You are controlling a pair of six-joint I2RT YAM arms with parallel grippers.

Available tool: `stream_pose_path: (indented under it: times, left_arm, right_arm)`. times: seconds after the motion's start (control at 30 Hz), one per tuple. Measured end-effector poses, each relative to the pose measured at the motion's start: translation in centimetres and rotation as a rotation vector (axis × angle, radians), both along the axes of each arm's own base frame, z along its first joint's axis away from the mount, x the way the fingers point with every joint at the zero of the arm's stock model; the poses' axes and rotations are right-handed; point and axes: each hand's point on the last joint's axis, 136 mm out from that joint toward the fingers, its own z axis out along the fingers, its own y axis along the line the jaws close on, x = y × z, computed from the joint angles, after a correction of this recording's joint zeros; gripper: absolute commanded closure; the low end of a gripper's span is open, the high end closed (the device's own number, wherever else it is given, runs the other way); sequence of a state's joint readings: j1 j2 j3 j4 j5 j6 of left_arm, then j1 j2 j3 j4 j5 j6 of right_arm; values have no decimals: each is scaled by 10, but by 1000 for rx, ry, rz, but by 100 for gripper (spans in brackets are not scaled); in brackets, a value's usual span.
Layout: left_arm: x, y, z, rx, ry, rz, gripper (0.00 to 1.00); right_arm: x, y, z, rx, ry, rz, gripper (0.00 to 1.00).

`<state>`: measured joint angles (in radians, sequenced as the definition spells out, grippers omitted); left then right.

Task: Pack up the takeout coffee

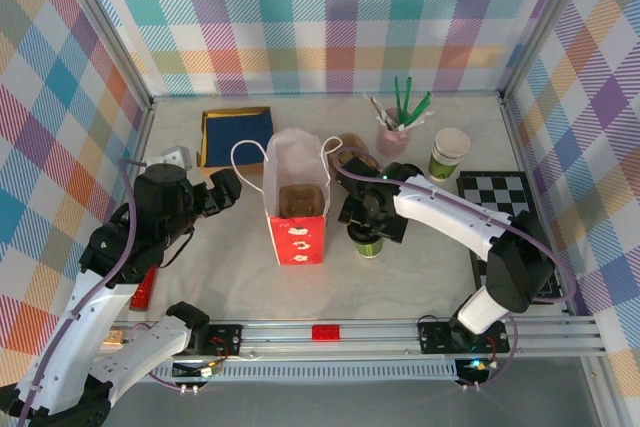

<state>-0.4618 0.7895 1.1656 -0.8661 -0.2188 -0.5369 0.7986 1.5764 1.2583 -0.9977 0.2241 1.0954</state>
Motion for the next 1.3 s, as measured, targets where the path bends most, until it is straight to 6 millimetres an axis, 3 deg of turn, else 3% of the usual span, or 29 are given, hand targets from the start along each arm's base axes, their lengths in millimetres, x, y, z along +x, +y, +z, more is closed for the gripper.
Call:
stream_pose_path:
  times: [0.53, 0.97, 1.3]
  left_arm:
    - [1, -3, -2, -6, 9, -12, 5]
    - [3, -5, -4, -1, 20, -13, 5]
    - [3, -5, -4, -1, 19, -13, 5]
  right_arm:
    - [-12, -15, 12, 15, -29, 0, 1]
    - [-6, -7, 24, 46, -55, 3, 1]
    - [-5, -2, 13, 32, -29, 8, 1]
